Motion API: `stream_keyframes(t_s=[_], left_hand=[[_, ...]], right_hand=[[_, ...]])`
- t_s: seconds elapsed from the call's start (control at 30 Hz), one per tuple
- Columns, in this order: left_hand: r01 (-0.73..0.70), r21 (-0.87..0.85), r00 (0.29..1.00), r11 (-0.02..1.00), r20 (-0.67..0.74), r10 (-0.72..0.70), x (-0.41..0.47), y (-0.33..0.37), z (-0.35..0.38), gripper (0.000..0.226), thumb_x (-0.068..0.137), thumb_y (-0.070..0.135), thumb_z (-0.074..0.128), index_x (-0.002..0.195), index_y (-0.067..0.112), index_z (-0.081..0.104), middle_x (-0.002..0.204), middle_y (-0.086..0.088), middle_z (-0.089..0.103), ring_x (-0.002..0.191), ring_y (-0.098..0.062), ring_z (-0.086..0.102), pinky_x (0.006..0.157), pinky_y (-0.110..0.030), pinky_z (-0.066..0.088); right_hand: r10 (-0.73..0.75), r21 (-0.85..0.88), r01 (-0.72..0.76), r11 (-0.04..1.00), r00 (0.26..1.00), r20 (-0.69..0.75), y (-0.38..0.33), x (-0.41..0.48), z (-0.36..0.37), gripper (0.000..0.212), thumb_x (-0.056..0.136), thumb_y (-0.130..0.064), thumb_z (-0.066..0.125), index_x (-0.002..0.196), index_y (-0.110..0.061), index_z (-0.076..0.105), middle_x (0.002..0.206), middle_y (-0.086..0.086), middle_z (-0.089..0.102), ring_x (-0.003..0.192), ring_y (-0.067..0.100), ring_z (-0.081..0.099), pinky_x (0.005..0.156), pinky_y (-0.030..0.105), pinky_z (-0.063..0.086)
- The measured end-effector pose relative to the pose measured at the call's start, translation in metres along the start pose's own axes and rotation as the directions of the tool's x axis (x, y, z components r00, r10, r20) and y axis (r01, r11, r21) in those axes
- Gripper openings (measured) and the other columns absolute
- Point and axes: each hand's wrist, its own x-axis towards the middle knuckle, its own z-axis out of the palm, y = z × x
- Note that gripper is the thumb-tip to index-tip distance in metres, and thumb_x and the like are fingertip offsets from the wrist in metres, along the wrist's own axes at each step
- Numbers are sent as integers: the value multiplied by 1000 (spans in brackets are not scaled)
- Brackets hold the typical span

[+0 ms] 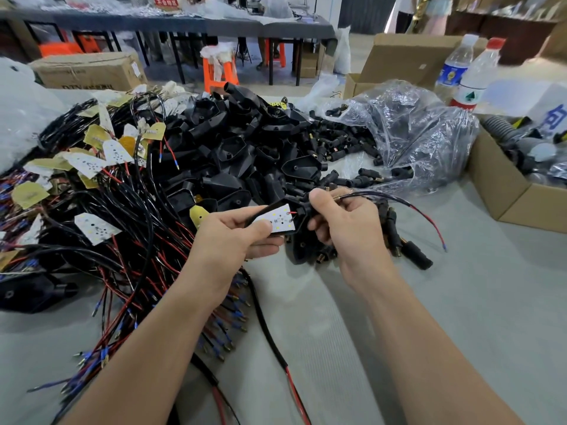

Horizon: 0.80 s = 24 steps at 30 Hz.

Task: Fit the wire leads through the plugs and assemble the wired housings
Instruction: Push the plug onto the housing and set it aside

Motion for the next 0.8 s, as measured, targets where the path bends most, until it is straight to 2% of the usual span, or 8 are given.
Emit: stream_keyframes(t_s=[0.17, 0.3, 0.4, 0.5, 0.6, 0.7, 0.73, 0.8], left_hand=[[8, 11, 1000, 1000, 2, -8, 0, -3, -4, 26, 92, -1, 70, 112, 14, 77, 93, -14, 80, 81, -25, 79, 67, -22, 61], [19, 26, 999, 999, -43, -18, 0, -4, 0, 20, 88, 1, 75, 103, 15, 79, 90, -13, 80, 74, -24, 78, 63, -23, 61], [11, 37, 995, 999, -103, -7, 3, -5, 7, 16, 89, 3, 76, 103, 11, 78, 83, -12, 79, 67, -21, 76, 60, -22, 60], [-1, 0, 986, 1000, -165, 1, 5, -6, 8, 15, 88, 6, 78, 102, 10, 76, 80, -13, 79, 66, -21, 76, 60, -22, 60], [6, -39, 976, 999, -219, -14, 6, -5, 2, 4, 88, 10, 79, 91, 11, 79, 80, -14, 78, 66, -24, 76, 59, -23, 60], [20, -106, 979, 994, -198, -41, 6, -1, -5, 16, 91, 13, 75, 77, 13, 83, 82, -19, 77, 64, -27, 75, 58, -26, 59], [23, -124, 982, 992, -186, -46, 6, 1, -6, 17, 92, 15, 73, 78, 12, 83, 82, -19, 77, 63, -26, 75, 57, -26, 59], [25, -174, 983, 984, -176, -56, 6, 3, -6, 21, 94, 21, 71, 84, 6, 81, 81, -16, 76, 59, -22, 71, 55, -25, 57]], right_hand=[[-30, 39, 28, 999, 998, 53, -2, -3, 1, 27, 95, -16, 70, 70, -17, 60, 56, 10, 63, 42, 14, 43, 41, 19, 35], [-8, -14, 9, 1000, 996, 93, 0, -4, 3, 28, 94, -29, 68, 73, -11, 62, 58, 10, 65, 42, 15, 45, 42, 22, 36], [-35, -336, 51, 941, 998, 54, -2, -4, 2, 58, 91, -54, 59, 58, -7, 64, 53, 6, 67, 44, 19, 53, 52, 30, 42], [-238, -667, 108, 737, 965, -107, -8, -7, -6, 74, 86, -74, 42, 52, -9, 53, 43, -4, 54, 52, 21, 54, 60, 38, 44], [-533, -676, 266, 687, 817, -220, -21, -12, -10, 53, 91, -58, 53, 56, -18, 46, 49, -9, 50, 56, 12, 46, 61, 34, 36], [-715, -819, 443, 363, 696, 60, -38, -20, -8, 10, 87, -40, 67, 92, -32, 69, 97, -20, 70, 104, 9, 54, 96, 29, 36], [-652, -839, 467, 279, 734, 191, -42, -22, -7, 19, 89, -38, 66, 106, -32, 70, 117, -18, 69, 119, 15, 53, 106, 33, 33], [-451, -835, 457, 306, 842, 296, -52, -27, -6, 21, 95, -39, 60, 112, -33, 69, 117, -13, 71, 116, 19, 60, 103, 39, 42]])
